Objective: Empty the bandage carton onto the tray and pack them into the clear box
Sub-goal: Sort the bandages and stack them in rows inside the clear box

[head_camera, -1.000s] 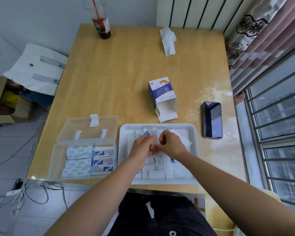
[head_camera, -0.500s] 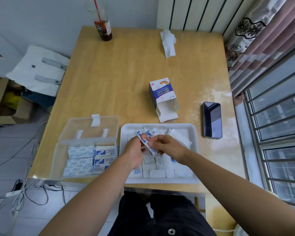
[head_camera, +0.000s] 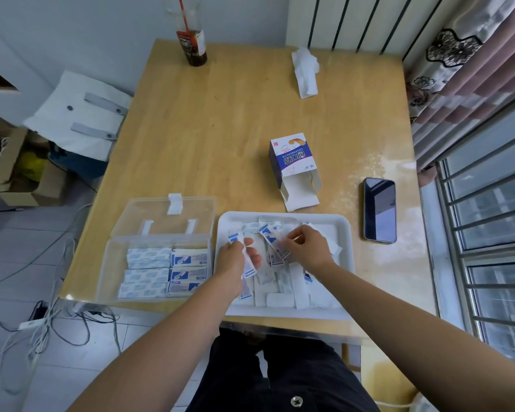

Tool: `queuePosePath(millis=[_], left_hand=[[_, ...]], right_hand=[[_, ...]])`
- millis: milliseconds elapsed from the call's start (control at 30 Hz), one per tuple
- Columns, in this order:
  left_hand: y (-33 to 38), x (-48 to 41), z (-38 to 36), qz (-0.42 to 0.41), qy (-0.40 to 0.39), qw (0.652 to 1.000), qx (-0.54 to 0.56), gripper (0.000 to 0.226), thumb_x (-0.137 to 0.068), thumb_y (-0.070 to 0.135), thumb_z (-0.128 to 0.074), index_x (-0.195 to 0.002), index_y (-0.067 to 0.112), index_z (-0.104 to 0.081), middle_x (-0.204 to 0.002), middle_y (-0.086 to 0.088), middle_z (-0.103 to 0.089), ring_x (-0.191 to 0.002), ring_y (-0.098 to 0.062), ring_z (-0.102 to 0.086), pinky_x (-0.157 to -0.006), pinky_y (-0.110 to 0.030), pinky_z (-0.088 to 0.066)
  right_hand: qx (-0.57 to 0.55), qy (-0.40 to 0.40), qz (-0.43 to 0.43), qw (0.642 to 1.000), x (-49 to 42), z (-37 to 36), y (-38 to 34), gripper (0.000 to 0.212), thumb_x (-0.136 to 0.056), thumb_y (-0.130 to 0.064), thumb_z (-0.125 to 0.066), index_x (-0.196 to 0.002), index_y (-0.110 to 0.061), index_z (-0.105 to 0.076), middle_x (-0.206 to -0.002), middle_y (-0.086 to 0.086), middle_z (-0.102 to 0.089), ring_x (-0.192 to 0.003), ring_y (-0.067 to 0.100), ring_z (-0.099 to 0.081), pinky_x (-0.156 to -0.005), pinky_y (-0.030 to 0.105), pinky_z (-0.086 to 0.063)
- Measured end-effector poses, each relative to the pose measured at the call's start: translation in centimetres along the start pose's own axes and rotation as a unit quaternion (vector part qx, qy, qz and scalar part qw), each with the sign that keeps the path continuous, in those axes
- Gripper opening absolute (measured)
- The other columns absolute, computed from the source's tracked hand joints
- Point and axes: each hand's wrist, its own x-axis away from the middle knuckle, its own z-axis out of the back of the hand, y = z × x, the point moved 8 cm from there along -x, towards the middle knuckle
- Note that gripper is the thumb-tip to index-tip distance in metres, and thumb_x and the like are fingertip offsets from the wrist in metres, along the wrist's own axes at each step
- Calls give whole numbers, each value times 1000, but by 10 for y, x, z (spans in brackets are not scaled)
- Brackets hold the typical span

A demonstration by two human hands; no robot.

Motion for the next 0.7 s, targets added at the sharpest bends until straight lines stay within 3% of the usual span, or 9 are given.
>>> queuePosePath(millis=[133, 233, 300, 400, 533, 600, 700], left_hand=[[-4, 3, 8, 16, -10, 999, -41, 31, -96, 4, -30, -83, 6, -58, -63, -10, -51, -55, -24, -49, -58, -29, -45], [-6, 4, 7, 15, -20, 998, -53, 30, -97, 4, -30, -84, 5, -57, -65, -11, -51, -56, -24, -49, -56, -28, -45], [-7, 6, 6, 20, -27, 998, -51, 31, -98, 5, -30, -82, 6, -56, -67, -12, -50, -57, -24, -48, -56, -29, -43], [-8, 6, 6, 29, -32, 998, -52, 31, -99, 5, -30, -83, 6, -56, -68, -13, -51, -58, -23, -48, -56, -29, -43], [-8, 1, 8, 31, -29, 997, -64, 30, -98, 6, -29, -85, 7, -57, -68, -12, -53, -57, -22, -50, -55, -28, -44], [-6, 0, 6, 30, -32, 997, -62, 29, -98, 5, -29, -87, 6, -56, -68, -12, -53, -57, -22, -49, -56, -29, -43], [-2, -2, 0, 22, -30, 996, -84, 30, -98, 6, -30, -85, 7, -56, -68, -11, -54, -57, -22, -50, -55, -28, -44]], right_hand=[[164, 2, 37, 986, -7, -15, -7, 31, -81, -40, -69, -101, -20, -55, -84, -3, -61, -72, 13, -59, -55, 26, -38], [240, 9, 49, 970, -12, -28, -6, 35, -78, -39, -70, -99, -15, -57, -98, 3, -57, -88, 23, -60, -62, 29, -39], [256, 2, 49, 966, -15, -32, -7, 25, -78, -33, -70, -88, -15, -56, -98, 5, -56, -86, 25, -57, -61, 29, -37], [238, -17, 57, 969, -17, -32, -10, 34, -77, -25, -71, -61, -20, -42, -80, 5, -52, -67, 21, -48, -53, 27, -32], [135, -19, 40, 990, -20, -15, -10, 45, -82, -20, -70, -56, -15, -34, -56, 0, -37, -47, 12, -35, -42, 22, -26], [56, -45, 15, 997, -21, -8, -6, 35, -82, -18, -72, -59, -11, -47, -60, 4, -48, -49, 11, -44, -42, 16, -34], [-7, -95, -2, 995, -18, -6, 0, 16, -83, -17, -74, -71, -11, -65, -75, 8, -65, -64, 17, -58, -57, 26, -50]])
